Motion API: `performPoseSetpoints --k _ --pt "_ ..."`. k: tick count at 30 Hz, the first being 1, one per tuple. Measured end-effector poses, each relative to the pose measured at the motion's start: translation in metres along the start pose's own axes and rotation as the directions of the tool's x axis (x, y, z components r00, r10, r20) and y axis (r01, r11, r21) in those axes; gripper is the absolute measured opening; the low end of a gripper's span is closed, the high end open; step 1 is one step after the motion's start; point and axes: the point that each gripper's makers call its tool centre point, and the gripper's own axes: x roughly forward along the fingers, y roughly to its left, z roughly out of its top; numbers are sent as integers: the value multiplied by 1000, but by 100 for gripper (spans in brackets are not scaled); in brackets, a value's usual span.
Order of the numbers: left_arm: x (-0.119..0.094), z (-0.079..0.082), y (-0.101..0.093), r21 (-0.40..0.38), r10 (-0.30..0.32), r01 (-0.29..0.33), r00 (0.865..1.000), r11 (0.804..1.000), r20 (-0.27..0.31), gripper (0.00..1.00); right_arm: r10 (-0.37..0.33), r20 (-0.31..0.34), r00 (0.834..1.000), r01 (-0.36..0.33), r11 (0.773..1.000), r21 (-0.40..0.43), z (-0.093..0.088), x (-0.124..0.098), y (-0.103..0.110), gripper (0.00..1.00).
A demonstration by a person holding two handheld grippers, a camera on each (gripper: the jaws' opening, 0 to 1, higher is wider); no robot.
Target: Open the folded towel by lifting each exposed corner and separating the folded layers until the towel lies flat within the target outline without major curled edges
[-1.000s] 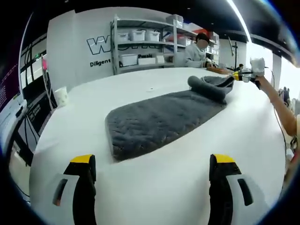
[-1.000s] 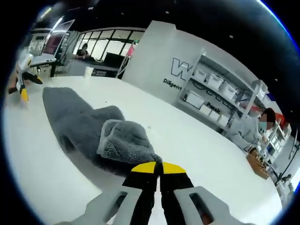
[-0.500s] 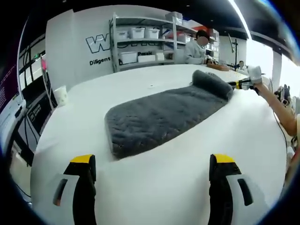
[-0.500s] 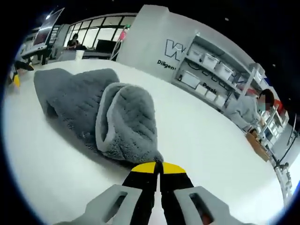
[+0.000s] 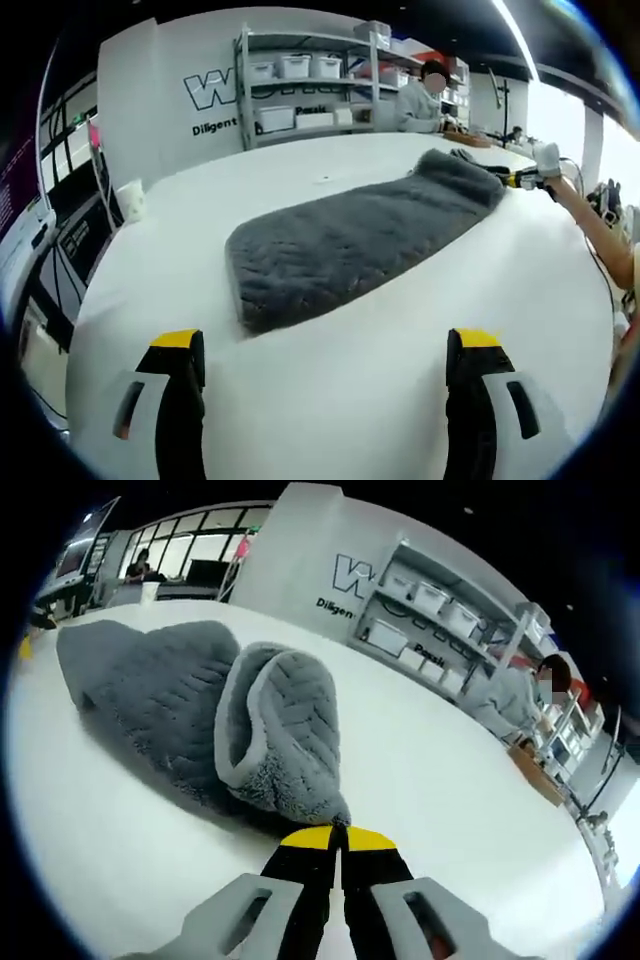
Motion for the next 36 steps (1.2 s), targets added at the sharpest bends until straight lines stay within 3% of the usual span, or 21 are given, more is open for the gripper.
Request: performPoseSetpoints --k 12,31,36 --pt "-1 -4 -4 2 3 -3 1000 1000 -14 99 -42 3 999 42 996 84 -16 -1 -29 0" --pt "1 -3 -3 -2 -11 11 1000 1000 -15 98 -73 12 997 71 991 114 -17 -19 -18 0" --pt "0 -1 -10 -4 -39 39 999 999 -4 98 -53 46 998 48 994 98 -7 -23 -11 18"
